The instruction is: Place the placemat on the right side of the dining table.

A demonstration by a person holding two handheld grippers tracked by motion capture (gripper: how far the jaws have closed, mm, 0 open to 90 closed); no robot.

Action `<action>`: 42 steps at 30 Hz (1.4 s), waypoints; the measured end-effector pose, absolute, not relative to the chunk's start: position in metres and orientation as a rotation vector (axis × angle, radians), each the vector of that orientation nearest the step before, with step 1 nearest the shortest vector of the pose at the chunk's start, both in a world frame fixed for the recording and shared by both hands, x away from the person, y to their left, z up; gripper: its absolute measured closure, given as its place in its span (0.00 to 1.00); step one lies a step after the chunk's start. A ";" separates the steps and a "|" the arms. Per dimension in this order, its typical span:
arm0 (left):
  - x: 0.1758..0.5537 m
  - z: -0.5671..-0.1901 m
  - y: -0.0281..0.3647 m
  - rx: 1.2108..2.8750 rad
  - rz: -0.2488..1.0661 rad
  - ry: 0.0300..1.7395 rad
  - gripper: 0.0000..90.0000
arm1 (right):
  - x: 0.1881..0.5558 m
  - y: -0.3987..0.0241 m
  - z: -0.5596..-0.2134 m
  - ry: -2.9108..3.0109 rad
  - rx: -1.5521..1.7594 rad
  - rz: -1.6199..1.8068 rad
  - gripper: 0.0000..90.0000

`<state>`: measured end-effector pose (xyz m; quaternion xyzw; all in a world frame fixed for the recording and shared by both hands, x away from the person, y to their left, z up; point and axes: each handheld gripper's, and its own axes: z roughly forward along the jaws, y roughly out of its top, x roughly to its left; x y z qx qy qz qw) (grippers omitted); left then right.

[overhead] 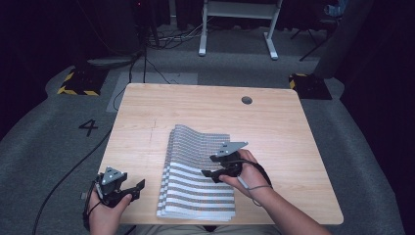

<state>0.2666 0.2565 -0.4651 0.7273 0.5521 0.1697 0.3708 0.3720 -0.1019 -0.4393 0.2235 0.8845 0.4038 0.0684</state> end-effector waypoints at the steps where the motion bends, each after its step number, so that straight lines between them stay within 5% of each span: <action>1: 0.264 -0.465 0.258 1.856 0.461 1.429 0.27 | 0.372 -0.090 -0.437 2.676 0.657 1.226 0.39; 42: 0.297 -0.503 0.289 1.939 0.556 1.519 0.17 | 0.383 0.014 -0.433 2.653 0.763 1.066 0.30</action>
